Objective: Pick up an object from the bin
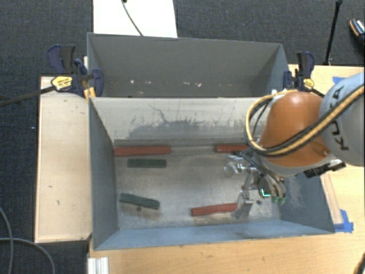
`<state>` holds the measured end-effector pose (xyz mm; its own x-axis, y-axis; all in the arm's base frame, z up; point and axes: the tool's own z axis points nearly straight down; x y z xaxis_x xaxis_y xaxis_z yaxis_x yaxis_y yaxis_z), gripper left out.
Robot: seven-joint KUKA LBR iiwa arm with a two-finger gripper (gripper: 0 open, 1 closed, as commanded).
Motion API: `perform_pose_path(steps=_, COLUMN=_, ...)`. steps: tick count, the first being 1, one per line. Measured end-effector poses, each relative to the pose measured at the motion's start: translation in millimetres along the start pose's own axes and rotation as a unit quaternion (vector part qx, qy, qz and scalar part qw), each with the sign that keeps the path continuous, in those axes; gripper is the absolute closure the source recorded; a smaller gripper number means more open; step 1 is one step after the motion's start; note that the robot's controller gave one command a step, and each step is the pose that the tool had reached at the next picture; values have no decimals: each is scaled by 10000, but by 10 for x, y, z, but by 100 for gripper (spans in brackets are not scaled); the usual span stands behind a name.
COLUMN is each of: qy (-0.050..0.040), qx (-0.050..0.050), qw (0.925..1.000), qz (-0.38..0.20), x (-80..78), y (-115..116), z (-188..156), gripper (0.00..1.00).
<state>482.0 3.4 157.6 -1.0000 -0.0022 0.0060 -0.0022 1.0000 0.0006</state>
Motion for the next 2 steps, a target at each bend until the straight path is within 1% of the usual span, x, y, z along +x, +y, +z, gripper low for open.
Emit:
perform_pose_path(steps=1, qy=-5, qx=3, qw=9993, qz=-385, x=-157, y=-238, z=912, gripper=0)
perform_pose_path(steps=2, qy=-36, qx=3, qw=9992, qz=-387, x=-172, y=-230, z=872, gripper=100)
